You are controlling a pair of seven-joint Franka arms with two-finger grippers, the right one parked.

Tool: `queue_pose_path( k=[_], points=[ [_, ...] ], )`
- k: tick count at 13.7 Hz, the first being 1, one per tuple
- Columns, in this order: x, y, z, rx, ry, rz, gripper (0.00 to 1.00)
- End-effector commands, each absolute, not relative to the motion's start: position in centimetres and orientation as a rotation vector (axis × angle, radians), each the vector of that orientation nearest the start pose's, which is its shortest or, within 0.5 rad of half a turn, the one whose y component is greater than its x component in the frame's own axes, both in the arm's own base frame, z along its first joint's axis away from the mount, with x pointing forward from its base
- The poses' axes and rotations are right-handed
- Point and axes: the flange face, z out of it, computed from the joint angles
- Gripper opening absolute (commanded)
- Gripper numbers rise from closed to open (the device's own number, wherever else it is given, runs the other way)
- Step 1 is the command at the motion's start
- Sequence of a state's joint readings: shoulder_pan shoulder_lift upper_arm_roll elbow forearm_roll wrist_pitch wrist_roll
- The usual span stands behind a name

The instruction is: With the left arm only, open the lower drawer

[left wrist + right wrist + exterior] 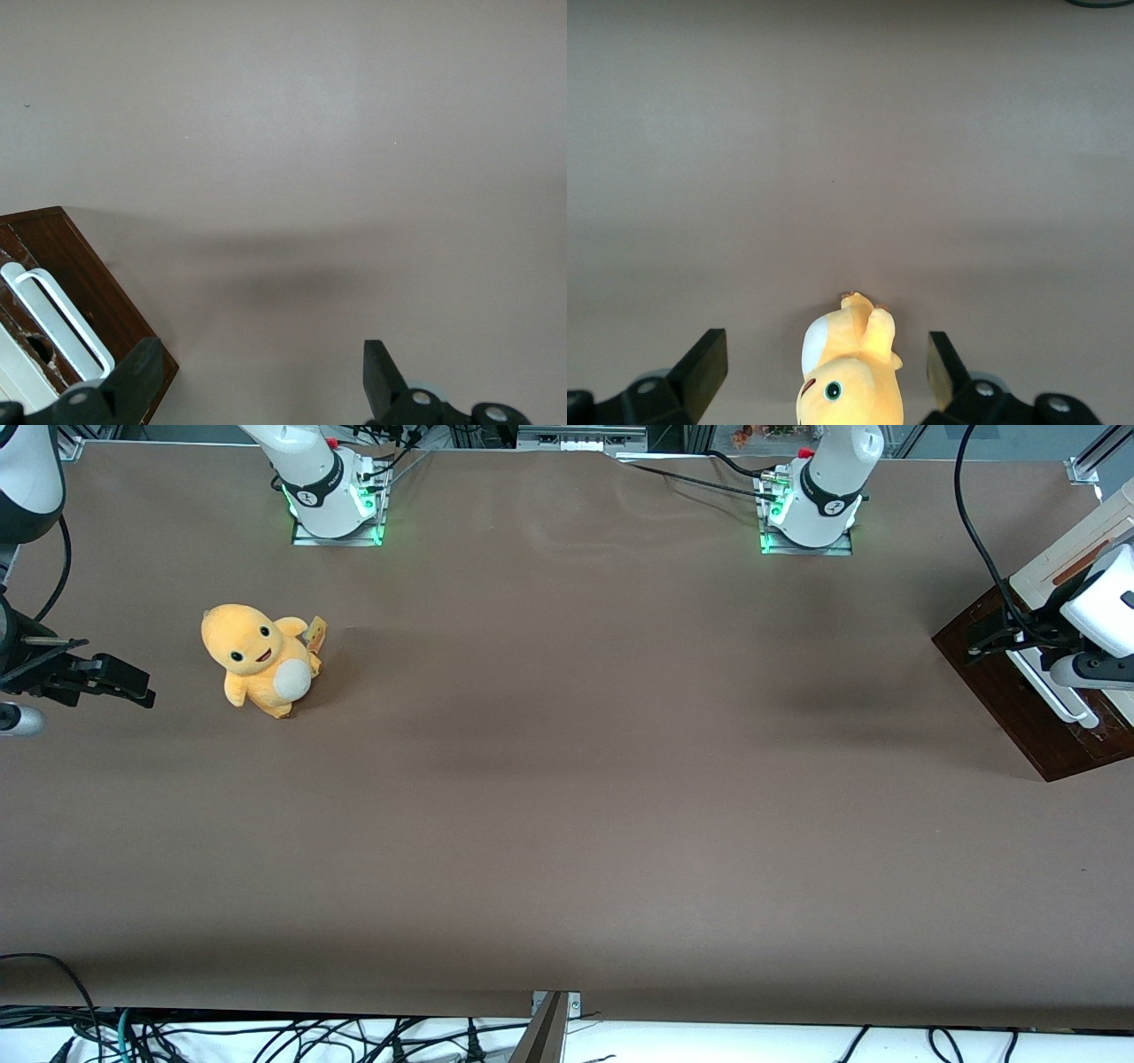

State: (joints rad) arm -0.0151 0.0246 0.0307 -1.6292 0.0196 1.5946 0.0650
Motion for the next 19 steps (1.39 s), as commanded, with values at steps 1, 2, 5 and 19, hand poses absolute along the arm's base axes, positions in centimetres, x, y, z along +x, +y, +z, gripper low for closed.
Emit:
queue_pose_path(
  k=[1, 2, 5, 19],
  points=[
    [56.2, 0.8, 58.6, -3.153, 0.074, 0.084, 1.0],
    [56.2, 0.8, 58.6, -3.153, 0.074, 0.086, 1.0],
    [56.2, 0.7, 58.6, -3.152, 0.076, 0.086, 1.0],
    [57.3, 1.1, 55.9, -3.135, 0.053, 0.168, 1.0]
  ],
)
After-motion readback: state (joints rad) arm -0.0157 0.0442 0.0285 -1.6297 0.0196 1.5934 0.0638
